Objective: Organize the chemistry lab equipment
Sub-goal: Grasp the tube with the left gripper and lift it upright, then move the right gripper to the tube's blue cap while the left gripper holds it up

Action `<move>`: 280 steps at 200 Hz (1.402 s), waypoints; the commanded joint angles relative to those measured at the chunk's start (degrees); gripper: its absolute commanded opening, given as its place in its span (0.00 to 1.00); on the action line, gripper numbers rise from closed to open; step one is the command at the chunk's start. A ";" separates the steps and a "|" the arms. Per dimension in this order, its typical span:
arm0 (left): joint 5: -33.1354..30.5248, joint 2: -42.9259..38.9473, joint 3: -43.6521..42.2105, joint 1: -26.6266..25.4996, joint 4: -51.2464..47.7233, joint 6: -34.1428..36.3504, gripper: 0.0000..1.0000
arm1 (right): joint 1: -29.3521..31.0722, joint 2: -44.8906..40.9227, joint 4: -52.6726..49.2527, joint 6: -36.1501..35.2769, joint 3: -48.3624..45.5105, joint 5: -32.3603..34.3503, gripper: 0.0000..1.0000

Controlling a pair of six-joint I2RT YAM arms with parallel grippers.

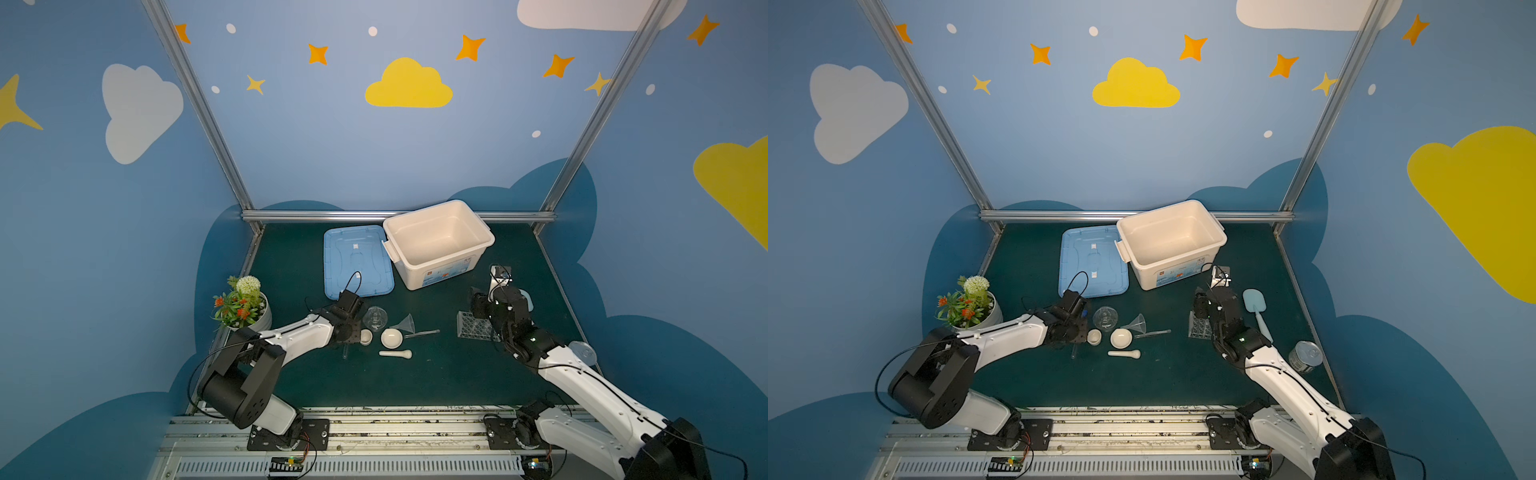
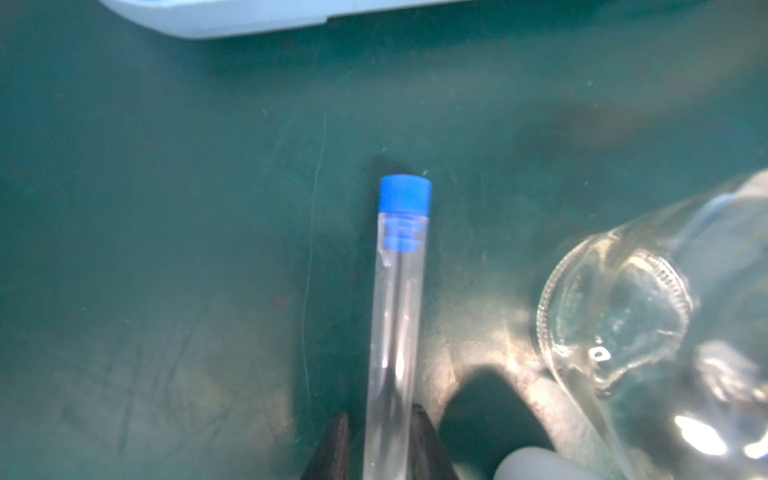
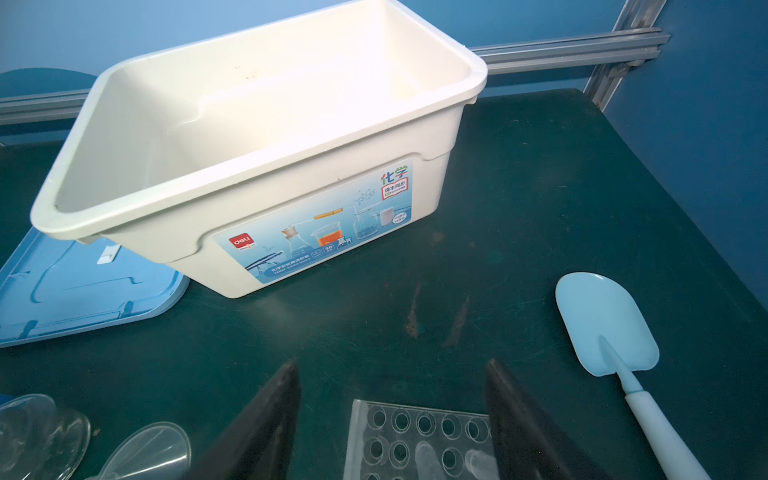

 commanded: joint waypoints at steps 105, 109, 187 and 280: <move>3.68 -6.43 -0.10 -0.08 -3.55 1.42 0.07 | -0.03 -1.60 1.67 -0.08 1.88 -1.92 0.70; 3.61 -7.29 0.07 -0.09 -3.88 1.69 0.07 | -0.06 -1.60 1.89 -0.04 1.91 -2.65 0.70; 5.28 -20.20 5.19 -1.45 -7.15 6.33 0.07 | -0.60 3.49 0.55 3.29 10.24 -23.60 0.72; 9.31 -14.38 10.63 -11.03 2.11 8.46 0.09 | -1.35 15.68 3.63 14.49 16.49 -48.13 0.69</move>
